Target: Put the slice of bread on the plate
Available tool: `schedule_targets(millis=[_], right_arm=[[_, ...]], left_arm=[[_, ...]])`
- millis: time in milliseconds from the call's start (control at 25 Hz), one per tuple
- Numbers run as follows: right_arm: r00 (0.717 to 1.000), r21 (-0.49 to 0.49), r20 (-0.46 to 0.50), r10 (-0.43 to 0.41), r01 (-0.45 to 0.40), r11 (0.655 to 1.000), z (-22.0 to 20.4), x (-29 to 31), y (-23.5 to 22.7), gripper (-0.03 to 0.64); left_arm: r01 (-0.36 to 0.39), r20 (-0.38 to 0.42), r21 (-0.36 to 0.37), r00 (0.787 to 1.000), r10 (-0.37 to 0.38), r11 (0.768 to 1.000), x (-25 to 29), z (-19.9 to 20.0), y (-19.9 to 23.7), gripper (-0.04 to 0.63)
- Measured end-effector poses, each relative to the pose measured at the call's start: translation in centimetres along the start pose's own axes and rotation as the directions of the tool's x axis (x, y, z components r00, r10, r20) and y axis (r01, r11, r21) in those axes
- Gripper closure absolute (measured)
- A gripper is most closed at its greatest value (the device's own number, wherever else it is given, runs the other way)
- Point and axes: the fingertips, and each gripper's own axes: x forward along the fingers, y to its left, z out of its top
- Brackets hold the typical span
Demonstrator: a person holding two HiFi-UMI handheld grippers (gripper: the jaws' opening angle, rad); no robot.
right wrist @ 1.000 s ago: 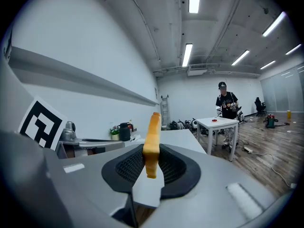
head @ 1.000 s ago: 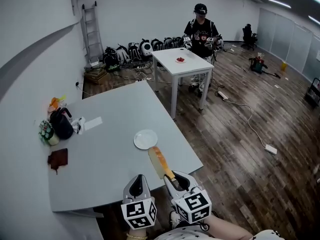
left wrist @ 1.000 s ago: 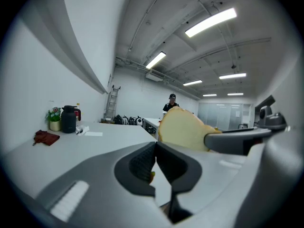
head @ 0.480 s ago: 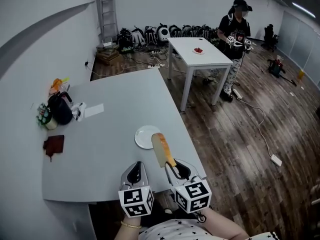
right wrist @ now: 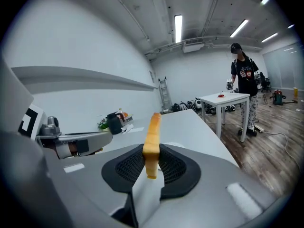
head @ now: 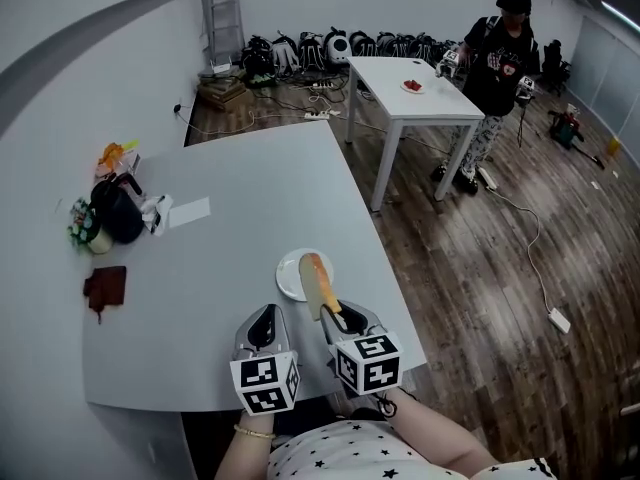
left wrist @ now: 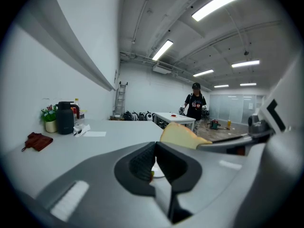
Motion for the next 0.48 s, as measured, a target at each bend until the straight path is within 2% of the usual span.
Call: schedule_targets(millis=[240, 480], right_arm=[[0.995, 0.027, -0.099, -0.01, 0.013, 1.0, -1.1, 6.4, -0.8, 0.534], [0.987, 0.087, -0.161, 0.011, 0.003, 0.996, -1.9, 11.4, -0.9, 0.532]], left_arm=[[0.037, -0.028, -0.026, 0.999, -0.038, 0.999, 4.9, 0.0, 1.5, 0.588], [0.037, -0.067, -0.057, 0.997, -0.041, 0.998, 8.2, -1.3, 3.3, 0.588]])
